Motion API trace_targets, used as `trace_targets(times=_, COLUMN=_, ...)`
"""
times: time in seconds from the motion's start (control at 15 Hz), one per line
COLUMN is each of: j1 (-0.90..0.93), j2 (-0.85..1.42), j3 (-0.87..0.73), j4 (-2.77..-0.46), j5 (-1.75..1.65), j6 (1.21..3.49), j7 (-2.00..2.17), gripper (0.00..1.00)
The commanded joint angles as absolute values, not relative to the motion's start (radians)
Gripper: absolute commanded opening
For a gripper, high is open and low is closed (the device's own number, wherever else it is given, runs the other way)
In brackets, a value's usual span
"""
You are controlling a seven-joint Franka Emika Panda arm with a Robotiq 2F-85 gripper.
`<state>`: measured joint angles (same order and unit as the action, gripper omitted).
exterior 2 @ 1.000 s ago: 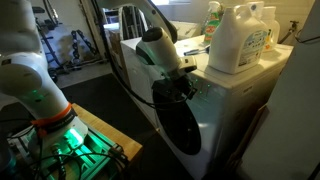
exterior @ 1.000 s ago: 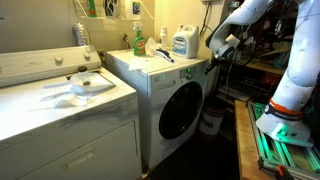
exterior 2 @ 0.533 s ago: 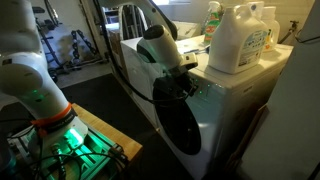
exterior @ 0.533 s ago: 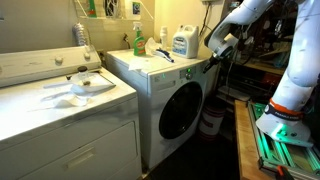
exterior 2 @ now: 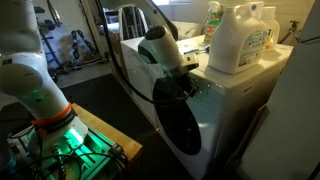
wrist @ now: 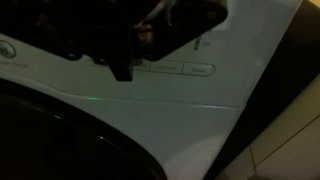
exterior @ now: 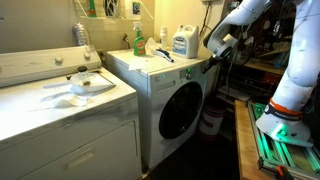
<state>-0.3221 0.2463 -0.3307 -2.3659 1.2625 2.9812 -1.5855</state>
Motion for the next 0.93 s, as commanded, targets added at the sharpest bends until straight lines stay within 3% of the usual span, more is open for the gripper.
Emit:
trace_targets(times=0.0, j1=-0.315, j2=0.273, j3=-0.336, j4=-2.351, j5=1.246, j6=2.997, j7=-1.551, gripper=0.0)
trace_targets(times=0.87, j1=-0.308, j2=0.325, j3=-0.341, j4=-2.324, j5=1.194, j6=3.001, j7=-1.489, gripper=0.0)
